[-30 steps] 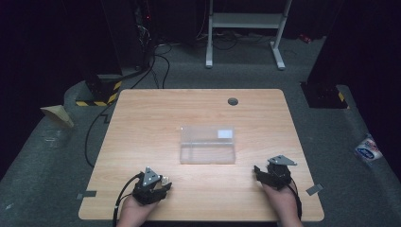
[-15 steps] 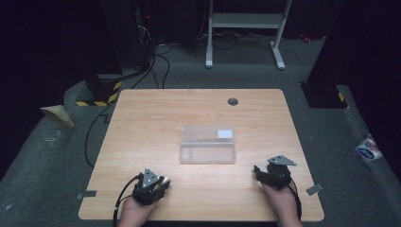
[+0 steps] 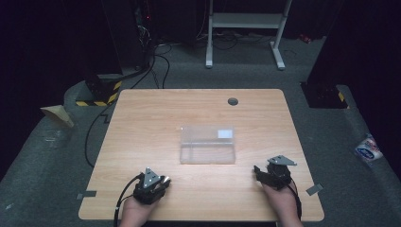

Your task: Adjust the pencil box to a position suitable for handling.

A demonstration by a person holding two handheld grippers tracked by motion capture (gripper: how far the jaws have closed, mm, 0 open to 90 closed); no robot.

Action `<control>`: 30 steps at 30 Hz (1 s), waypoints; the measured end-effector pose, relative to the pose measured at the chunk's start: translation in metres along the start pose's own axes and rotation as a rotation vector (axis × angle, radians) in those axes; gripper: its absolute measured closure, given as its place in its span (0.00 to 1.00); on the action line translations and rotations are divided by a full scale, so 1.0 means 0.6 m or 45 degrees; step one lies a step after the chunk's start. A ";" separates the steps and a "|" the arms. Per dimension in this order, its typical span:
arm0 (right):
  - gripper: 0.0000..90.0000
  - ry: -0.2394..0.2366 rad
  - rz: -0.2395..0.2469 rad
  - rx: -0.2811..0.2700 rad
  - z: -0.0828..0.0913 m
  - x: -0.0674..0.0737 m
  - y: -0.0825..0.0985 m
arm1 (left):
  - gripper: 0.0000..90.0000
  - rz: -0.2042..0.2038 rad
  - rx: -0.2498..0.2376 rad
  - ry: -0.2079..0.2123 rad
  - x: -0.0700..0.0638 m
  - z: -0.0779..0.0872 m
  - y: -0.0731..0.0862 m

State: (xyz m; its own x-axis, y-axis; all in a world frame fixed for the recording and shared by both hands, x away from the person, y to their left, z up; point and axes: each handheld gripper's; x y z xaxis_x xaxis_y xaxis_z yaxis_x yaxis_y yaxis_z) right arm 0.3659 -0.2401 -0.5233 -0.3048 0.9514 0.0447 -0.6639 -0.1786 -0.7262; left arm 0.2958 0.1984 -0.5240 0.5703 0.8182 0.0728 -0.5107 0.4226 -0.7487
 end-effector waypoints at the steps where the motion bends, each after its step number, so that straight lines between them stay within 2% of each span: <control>1: 0.35 -0.002 0.005 -0.001 0.000 0.000 0.000 | 0.76 0.002 0.001 -0.004 0.000 0.000 0.000; 7: 0.35 -0.003 0.005 0.000 0.000 0.000 0.000 | 0.76 0.025 -0.012 -0.037 -0.001 -0.004 -0.001; 13: 0.35 -0.005 0.005 0.000 0.000 0.000 0.000 | 0.76 0.025 -0.020 -0.052 -0.001 -0.001 -0.003; 20: 0.35 -0.004 -0.001 0.002 0.000 0.000 0.000 | 0.76 0.014 -0.053 -0.040 0.000 0.006 -0.008; 24: 0.35 -0.005 -0.001 0.001 0.000 0.000 0.000 | 0.76 -0.026 -0.063 -0.037 -0.001 0.011 -0.014; 30: 0.35 -0.002 -0.001 0.001 0.000 0.000 0.000 | 0.76 -0.030 -0.068 -0.039 0.002 0.021 -0.022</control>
State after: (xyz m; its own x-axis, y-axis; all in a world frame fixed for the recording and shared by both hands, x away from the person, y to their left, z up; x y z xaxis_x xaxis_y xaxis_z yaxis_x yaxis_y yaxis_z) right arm 0.3659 -0.2401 -0.5233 -0.3052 0.9512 0.0459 -0.6645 -0.1782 -0.7257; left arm 0.2954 0.1988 -0.5058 0.5614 0.8202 0.1099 -0.4623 0.4210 -0.7804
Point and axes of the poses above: each handheld gripper's, and its own axes: z roughly backward along the jaws, y roughly out of its underside, x roughly to its left, and after that the axes turned 5 degrees about -z, right-handed
